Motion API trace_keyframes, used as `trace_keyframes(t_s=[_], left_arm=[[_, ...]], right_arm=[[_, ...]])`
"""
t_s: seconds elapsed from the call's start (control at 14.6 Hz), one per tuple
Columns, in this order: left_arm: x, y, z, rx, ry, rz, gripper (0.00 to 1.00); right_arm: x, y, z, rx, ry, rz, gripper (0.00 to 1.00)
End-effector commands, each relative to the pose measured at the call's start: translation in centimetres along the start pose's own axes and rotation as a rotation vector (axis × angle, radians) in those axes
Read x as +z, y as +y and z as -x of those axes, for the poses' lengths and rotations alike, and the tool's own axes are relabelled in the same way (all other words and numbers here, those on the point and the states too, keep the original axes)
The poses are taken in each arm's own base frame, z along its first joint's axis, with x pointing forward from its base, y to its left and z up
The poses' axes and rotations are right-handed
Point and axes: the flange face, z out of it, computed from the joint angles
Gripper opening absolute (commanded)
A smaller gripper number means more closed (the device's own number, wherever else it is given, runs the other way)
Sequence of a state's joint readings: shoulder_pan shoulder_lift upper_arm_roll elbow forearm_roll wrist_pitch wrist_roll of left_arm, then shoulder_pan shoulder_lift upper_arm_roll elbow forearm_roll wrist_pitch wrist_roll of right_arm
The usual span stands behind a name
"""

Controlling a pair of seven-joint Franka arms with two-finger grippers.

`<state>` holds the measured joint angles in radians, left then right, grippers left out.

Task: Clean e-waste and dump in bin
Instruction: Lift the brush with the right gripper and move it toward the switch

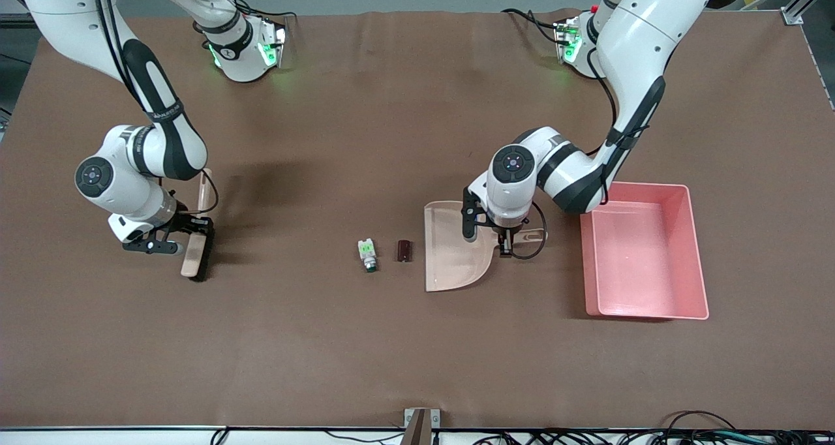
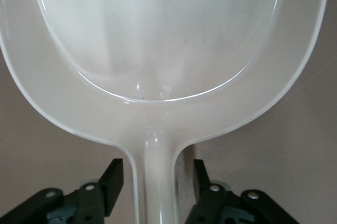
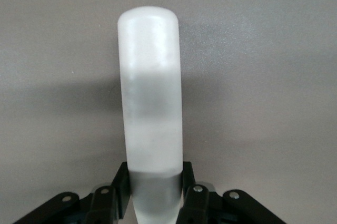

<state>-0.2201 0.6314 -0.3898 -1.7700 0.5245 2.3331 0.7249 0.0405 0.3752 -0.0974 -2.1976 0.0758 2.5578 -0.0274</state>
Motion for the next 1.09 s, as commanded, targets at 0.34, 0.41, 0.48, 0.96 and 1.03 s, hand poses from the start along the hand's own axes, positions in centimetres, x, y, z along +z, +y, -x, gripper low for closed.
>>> trace_keyframes(t_s=[0.34, 0.41, 0.48, 0.96, 1.03], left_arm=[[-0.4, -0.6, -0.3, 0.013, -0.008, -0.017, 0.33], [-0.7, -0.9, 0.0, 0.007, -0.029, -0.005, 0.31], [-1.0, -1.2, 0.2, 0.002, -0.050, 0.006, 0.29], [-0.9, -1.3, -0.9, 0.021, -0.073, 0.016, 0.23], [-0.5, -1.2, -1.0, 0.032, -0.084, 0.009, 0.22]], right_arm=[[-3.4, -6.3, -1.0, -0.023, -0.013, -0.038, 0.00], [-4.4, -8.3, -0.9, -0.048, 0.004, -0.050, 0.00], [-4.7, -9.5, -0.9, -0.053, 0.013, -0.062, 0.00], [-6.0, -23.8, 0.4, 0.042, 0.017, -0.155, 0.00], [-5.3, -26.0, 0.9, 0.047, 0.007, -0.153, 0.00]])
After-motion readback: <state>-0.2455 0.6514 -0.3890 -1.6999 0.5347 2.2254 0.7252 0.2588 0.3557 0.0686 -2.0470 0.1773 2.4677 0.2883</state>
